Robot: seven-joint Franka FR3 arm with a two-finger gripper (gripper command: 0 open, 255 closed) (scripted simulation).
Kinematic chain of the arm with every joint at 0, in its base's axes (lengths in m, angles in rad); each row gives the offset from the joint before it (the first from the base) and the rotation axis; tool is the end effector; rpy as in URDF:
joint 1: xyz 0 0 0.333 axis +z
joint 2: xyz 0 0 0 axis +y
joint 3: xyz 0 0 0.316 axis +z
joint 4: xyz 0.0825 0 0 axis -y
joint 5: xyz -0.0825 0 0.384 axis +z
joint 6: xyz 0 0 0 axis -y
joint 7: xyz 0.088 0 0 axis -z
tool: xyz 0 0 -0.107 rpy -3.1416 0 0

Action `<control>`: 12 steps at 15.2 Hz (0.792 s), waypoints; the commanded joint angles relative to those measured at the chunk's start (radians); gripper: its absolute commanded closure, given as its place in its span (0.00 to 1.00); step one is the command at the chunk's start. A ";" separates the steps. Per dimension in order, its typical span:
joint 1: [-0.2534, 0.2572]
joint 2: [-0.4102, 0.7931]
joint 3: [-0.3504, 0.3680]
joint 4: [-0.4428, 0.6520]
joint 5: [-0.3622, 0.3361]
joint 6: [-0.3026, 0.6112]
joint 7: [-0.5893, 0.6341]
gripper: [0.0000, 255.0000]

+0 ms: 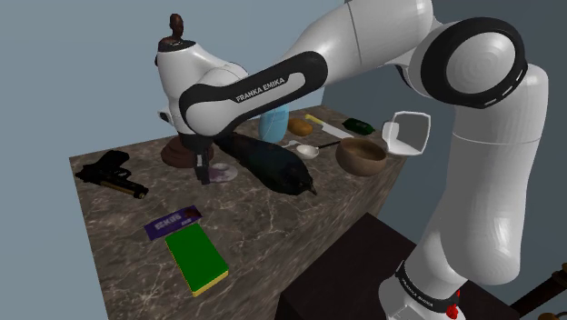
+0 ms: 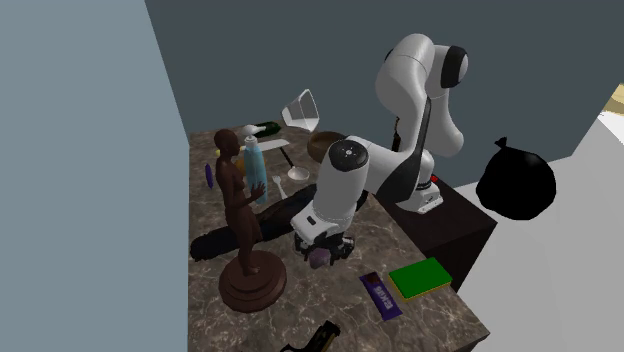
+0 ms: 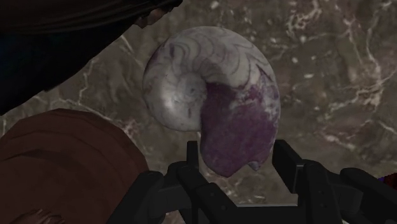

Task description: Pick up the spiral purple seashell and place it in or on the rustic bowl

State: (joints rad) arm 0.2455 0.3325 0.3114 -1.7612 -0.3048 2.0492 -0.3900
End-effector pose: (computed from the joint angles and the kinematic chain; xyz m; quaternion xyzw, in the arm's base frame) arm 0.5586 0.3104 0.3835 0.8555 0.5108 -0.0046 0.0847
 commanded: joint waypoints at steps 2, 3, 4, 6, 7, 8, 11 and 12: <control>0.000 0.000 0.000 -0.001 0.000 0.000 0.000 1.00; 0.000 0.000 0.000 -0.001 0.000 0.000 0.000 1.00; 0.000 0.000 0.000 -0.001 0.000 0.000 0.000 1.00; -0.001 -0.005 0.001 0.006 0.003 -0.011 -0.003 1.00; -0.001 -0.010 0.002 0.013 0.006 -0.022 -0.007 1.00; -0.001 -0.014 0.003 0.020 0.009 -0.033 -0.010 1.00; -0.002 -0.028 0.006 0.043 0.017 -0.068 -0.020 1.00; -0.002 -0.031 0.006 0.051 0.020 -0.079 -0.023 1.00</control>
State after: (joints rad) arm 0.2437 0.3023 0.3173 -1.7207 -0.2870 1.9817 -0.4093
